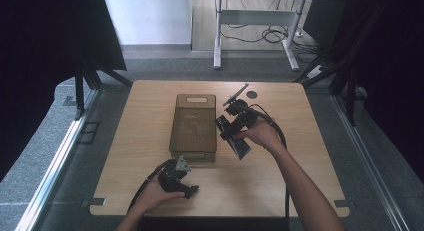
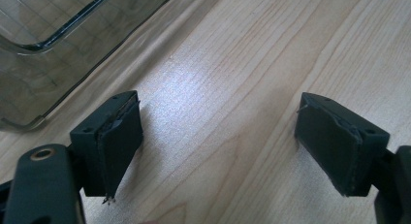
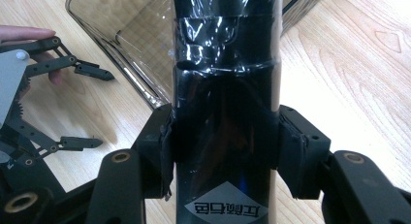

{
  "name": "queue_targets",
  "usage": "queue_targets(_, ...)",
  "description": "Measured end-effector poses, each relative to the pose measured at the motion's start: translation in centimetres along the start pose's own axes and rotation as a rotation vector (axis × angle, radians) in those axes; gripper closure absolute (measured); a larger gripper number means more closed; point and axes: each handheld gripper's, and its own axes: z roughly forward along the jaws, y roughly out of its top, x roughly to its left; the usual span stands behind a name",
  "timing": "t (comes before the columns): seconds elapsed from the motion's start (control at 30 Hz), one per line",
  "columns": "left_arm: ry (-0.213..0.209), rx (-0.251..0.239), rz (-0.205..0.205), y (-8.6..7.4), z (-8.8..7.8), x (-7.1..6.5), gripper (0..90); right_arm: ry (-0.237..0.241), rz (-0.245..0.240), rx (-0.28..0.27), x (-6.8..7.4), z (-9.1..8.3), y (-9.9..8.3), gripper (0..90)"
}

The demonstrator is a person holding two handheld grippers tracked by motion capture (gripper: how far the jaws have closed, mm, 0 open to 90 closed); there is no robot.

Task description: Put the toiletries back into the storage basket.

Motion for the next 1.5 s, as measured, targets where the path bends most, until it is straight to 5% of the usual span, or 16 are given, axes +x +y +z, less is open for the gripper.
queue_targets(1.5, -0.009, -0.038, 0.001, -0.2, 0.2, 0.2, 15.8, -0.012, -0.042, 0.051, 1.2, 2.8, 0.3, 45.3)
